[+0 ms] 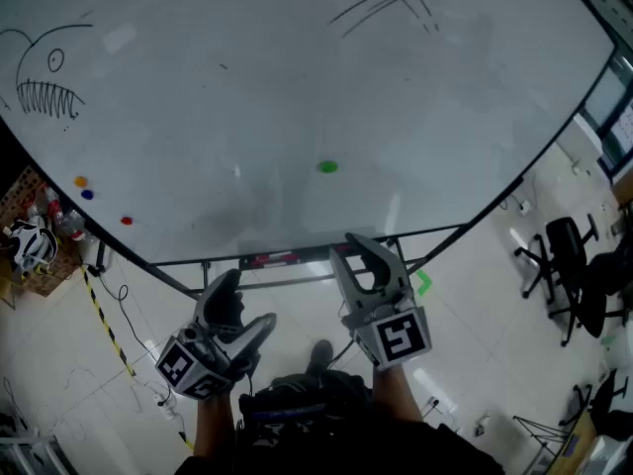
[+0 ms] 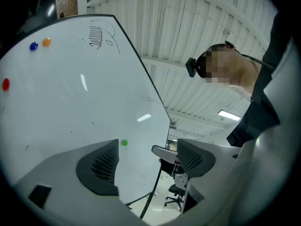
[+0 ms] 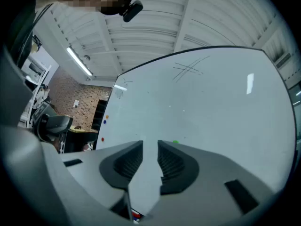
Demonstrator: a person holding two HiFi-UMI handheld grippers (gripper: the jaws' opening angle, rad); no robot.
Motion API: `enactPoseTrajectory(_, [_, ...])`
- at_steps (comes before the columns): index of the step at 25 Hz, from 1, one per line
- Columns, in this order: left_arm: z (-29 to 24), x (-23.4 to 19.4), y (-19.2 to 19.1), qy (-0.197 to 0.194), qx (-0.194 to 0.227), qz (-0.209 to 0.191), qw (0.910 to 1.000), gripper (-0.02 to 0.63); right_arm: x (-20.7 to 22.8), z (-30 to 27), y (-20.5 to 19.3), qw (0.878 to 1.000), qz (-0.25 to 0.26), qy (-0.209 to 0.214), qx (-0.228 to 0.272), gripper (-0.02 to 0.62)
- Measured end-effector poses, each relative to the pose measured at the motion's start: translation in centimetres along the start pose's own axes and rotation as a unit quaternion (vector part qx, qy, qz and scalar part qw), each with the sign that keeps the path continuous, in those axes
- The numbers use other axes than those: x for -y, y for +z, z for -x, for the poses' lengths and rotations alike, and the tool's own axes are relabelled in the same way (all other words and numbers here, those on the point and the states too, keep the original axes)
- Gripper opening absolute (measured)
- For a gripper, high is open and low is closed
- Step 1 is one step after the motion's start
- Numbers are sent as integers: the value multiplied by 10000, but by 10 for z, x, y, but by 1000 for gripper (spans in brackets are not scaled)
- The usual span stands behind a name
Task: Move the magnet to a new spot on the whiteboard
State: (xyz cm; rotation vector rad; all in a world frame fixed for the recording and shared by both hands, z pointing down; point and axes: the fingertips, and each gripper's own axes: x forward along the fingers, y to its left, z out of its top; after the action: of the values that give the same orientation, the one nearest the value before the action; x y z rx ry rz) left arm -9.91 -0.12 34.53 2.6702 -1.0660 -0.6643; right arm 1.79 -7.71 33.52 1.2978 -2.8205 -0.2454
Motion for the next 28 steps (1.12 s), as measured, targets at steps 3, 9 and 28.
enactPoseTrajectory(3, [-29, 5, -11, 68, -99, 87, 9999, 383, 21, 3, -4, 10000, 26, 13, -63, 110])
enactPoseTrajectory(9, [-78, 12, -33, 108, -394, -41, 9992, 383, 63, 12, -19, 9999, 7, -116, -79, 110])
enactPoseTrajectory(28, [-120, -8, -32, -284, -435, -304, 9982, 383, 79, -17, -25, 9966, 689, -359, -258, 110])
